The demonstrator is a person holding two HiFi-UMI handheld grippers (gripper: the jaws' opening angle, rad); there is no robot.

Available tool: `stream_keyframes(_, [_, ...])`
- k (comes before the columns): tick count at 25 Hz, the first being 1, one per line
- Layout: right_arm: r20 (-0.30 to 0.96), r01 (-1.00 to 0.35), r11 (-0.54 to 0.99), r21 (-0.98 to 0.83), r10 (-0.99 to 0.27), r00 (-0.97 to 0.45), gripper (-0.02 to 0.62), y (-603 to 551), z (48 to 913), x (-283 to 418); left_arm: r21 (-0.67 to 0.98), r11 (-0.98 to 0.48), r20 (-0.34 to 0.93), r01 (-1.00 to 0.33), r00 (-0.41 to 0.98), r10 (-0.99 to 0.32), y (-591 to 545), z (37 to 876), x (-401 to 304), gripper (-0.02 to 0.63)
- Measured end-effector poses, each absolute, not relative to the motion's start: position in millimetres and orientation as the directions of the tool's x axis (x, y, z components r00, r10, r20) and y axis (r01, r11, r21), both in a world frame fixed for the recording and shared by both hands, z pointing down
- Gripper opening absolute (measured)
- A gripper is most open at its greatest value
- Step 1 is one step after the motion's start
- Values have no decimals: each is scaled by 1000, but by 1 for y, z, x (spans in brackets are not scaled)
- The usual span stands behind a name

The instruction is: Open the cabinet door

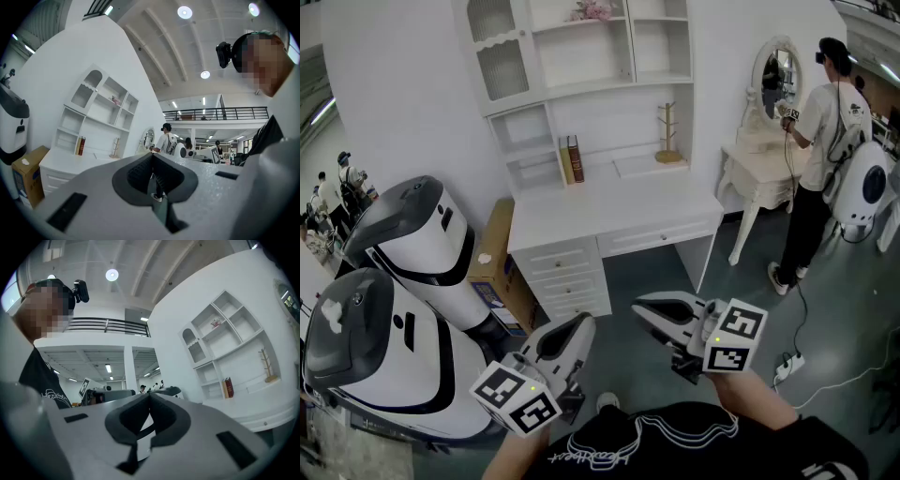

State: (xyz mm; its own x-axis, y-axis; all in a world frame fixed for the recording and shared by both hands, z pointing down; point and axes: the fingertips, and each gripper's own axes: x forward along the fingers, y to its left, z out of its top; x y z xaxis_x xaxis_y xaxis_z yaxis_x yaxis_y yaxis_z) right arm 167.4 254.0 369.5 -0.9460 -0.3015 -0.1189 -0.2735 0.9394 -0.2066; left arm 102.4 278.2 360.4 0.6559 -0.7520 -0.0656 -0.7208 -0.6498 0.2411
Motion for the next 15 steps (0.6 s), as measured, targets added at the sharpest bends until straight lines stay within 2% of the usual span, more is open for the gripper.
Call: stream_keyframes(15, [-97, -288, 916, -280, -326, -940, 5, 204, 400, 135, 311, -623, -16, -718, 651, -759, 229, 393, 64, 3])
